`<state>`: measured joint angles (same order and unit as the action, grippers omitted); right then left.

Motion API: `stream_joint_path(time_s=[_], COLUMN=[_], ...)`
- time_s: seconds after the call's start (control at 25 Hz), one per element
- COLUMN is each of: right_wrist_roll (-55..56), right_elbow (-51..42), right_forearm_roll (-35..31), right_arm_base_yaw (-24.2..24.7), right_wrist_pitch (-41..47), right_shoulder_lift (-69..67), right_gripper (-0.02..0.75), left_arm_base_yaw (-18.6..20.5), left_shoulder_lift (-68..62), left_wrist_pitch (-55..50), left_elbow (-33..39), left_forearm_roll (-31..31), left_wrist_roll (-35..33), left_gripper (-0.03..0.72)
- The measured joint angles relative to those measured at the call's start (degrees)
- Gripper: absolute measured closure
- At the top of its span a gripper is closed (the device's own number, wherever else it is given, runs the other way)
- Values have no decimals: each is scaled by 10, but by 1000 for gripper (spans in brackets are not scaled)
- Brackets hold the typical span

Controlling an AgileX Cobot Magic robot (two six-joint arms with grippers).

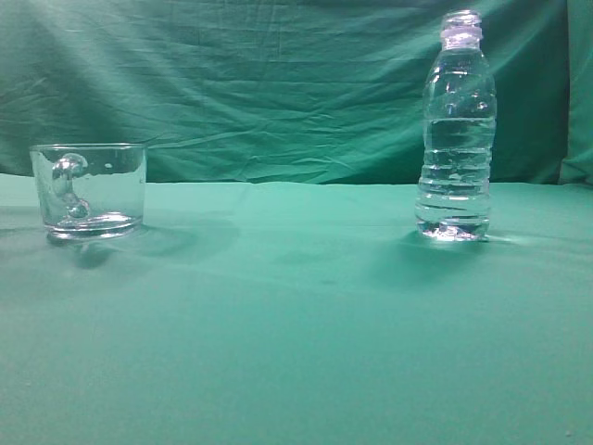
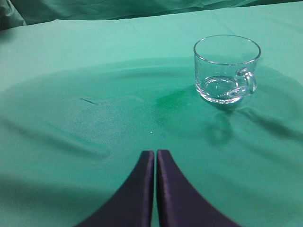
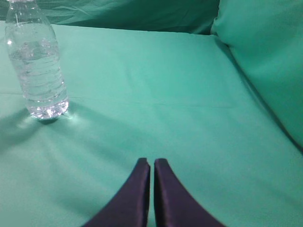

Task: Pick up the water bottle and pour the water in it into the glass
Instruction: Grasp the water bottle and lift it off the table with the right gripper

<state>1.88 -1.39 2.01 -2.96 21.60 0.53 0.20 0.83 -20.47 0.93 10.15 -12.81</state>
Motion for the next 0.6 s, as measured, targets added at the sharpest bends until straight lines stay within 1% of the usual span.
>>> stream_joint_path(time_s=[0.6], right_wrist_roll=[0], right_elbow=[0], right_forearm_roll=[0], right_arm_base_yaw=[0], right_wrist_pitch=[0], right_shoulder_lift=[0], right_gripper=[738], left_arm_base_yaw=[0], left_shoulder_lift=[0], left_wrist_pitch=[0], left_elbow=[0], left_forearm_roll=[0], left_wrist_roll=[0], left_gripper=[688])
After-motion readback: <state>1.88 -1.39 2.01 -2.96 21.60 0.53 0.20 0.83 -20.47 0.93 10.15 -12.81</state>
